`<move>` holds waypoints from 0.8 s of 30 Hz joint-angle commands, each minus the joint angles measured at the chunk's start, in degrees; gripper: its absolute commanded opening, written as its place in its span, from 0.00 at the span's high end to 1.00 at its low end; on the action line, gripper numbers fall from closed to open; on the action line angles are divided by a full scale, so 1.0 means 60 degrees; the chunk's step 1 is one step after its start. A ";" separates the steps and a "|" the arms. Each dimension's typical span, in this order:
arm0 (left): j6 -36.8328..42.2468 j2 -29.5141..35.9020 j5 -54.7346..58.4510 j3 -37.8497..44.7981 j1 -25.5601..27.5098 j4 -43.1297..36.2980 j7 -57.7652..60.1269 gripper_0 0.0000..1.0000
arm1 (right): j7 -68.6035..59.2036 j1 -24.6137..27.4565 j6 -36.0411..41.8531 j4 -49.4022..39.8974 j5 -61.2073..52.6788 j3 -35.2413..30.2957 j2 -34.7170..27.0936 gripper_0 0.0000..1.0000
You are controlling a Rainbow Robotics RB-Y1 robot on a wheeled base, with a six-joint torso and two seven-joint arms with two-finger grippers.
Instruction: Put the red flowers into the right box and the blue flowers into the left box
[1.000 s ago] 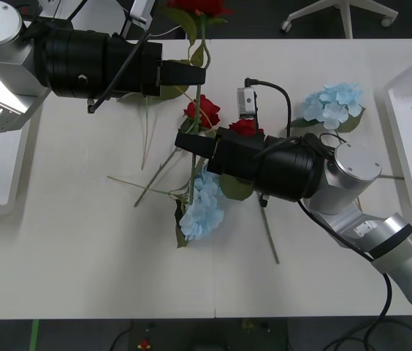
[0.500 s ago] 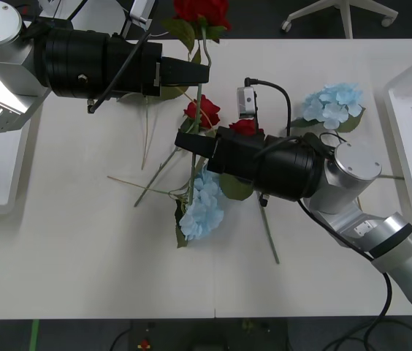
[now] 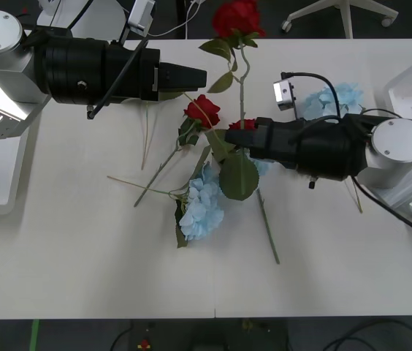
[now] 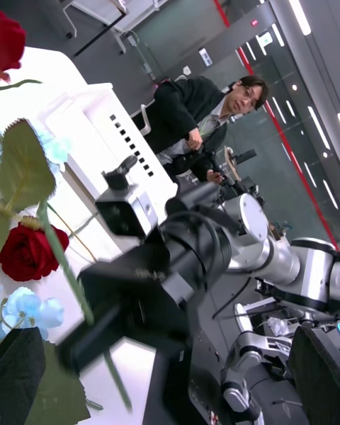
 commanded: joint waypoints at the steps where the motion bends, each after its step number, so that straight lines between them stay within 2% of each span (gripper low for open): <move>1: -0.0288 0.0782 -0.0174 -0.0045 0.0132 -0.0253 -0.0623 0.00 | -0.1423 -0.0392 0.0262 -0.0268 0.1799 -0.0780 -0.1681 1.00; 6: -0.0655 0.1456 -0.1507 -0.0133 0.0132 -0.0253 0.0271 0.00 | -0.1745 -0.0392 0.1610 0.0054 0.3674 -0.1776 -0.2970 1.00; 9: -0.1123 0.1705 -0.1888 -0.0426 0.0102 -0.0238 0.0769 0.00 | -0.1657 -0.0406 0.2386 0.0362 0.4465 -0.2245 -0.3307 1.00; 10: -0.1768 0.1925 -0.2020 -0.0954 0.0014 -0.0253 0.1238 0.00 | -0.1569 -0.0406 0.2987 0.0582 0.4992 -0.2523 -0.3614 1.00; 14: -0.3599 0.2262 -0.2196 -0.2624 -0.0586 -0.0224 0.2453 0.00 | -0.1496 -0.0392 0.4027 0.0772 0.6281 -0.2758 -0.4259 1.00; 18: -0.4815 0.2218 -0.2196 -0.4088 -0.1348 0.0245 0.3801 0.00 | -0.1540 -0.0406 0.4847 0.1211 0.7468 -0.2758 -0.4786 1.00; 24: -0.4844 0.1588 -0.2869 -0.4718 -0.2080 0.1593 0.5383 0.00 | -0.1423 -0.0406 0.4979 0.2222 0.8669 -0.2758 -0.5006 1.00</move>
